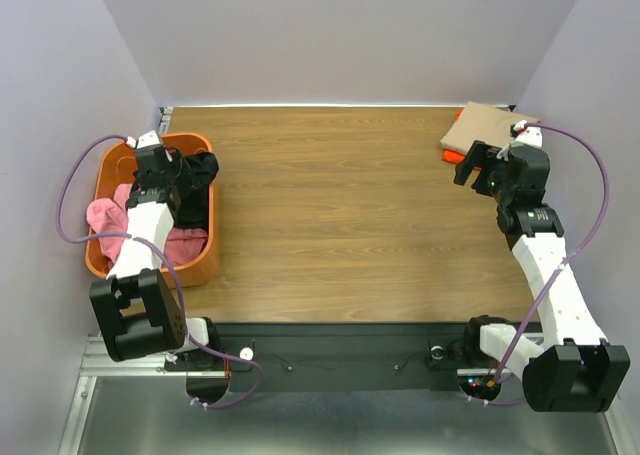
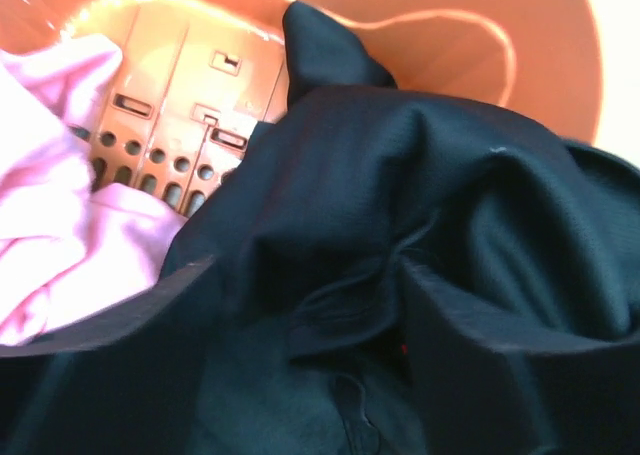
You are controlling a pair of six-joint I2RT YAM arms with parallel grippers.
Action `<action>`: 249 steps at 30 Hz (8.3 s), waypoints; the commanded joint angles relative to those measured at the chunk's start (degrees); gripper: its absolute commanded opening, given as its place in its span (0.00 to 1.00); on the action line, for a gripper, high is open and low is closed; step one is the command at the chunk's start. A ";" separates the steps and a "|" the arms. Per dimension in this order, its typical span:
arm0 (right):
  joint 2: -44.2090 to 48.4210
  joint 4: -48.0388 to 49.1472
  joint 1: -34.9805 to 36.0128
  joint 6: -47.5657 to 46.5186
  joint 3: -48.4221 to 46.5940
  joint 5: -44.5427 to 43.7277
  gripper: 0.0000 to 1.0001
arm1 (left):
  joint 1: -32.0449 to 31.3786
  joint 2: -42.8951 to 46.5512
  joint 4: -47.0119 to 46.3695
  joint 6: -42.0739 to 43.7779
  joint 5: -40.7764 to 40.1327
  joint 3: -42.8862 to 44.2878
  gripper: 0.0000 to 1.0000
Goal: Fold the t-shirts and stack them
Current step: Grab the tshirt from the pile, then flatten the tshirt out
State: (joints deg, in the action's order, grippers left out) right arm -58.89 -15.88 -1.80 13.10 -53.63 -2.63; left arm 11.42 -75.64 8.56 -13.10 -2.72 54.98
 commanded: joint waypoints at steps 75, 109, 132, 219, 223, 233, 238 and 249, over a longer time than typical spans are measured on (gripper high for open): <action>1.77 -2.66 1.18 -3.00 3.69 12.29 0.86 | -46.57 -13.86 -0.56 -2.89 9.06 27.66 0.99; -37.87 2.17 31.16 -3.96 -9.21 -2.28 0.73 | -47.81 16.66 0.67 -17.57 -10.99 -11.65 0.98; -39.99 2.70 30.98 7.99 -10.62 -2.20 0.63 | -47.89 20.53 1.64 -19.77 -10.55 -13.50 0.98; -27.94 -18.31 -5.23 8.69 -26.79 0.96 0.00 | -71.89 -31.67 -1.78 -0.08 4.48 26.41 0.76; -27.24 -18.57 -5.58 8.52 -26.88 1.05 0.00 | -71.10 -33.52 -2.84 0.53 6.41 26.23 0.61; -24.69 -20.24 -5.93 8.08 -26.97 2.28 0.00 | -68.02 -36.07 -7.15 -0.34 14.23 25.09 0.11; -23.64 -21.91 -5.93 7.64 -29.16 2.37 0.00 | -64.95 -33.62 -5.41 -0.08 10.65 24.03 0.00; -23.11 -27.89 -5.93 6.14 -47.69 4.39 0.01 | -57.48 -17.00 19.54 12.12 -21.24 42.03 0.00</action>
State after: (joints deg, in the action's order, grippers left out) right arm -84.23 -43.70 -7.16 19.99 -93.47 -0.12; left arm -45.69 -98.24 19.62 -8.64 -10.20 86.26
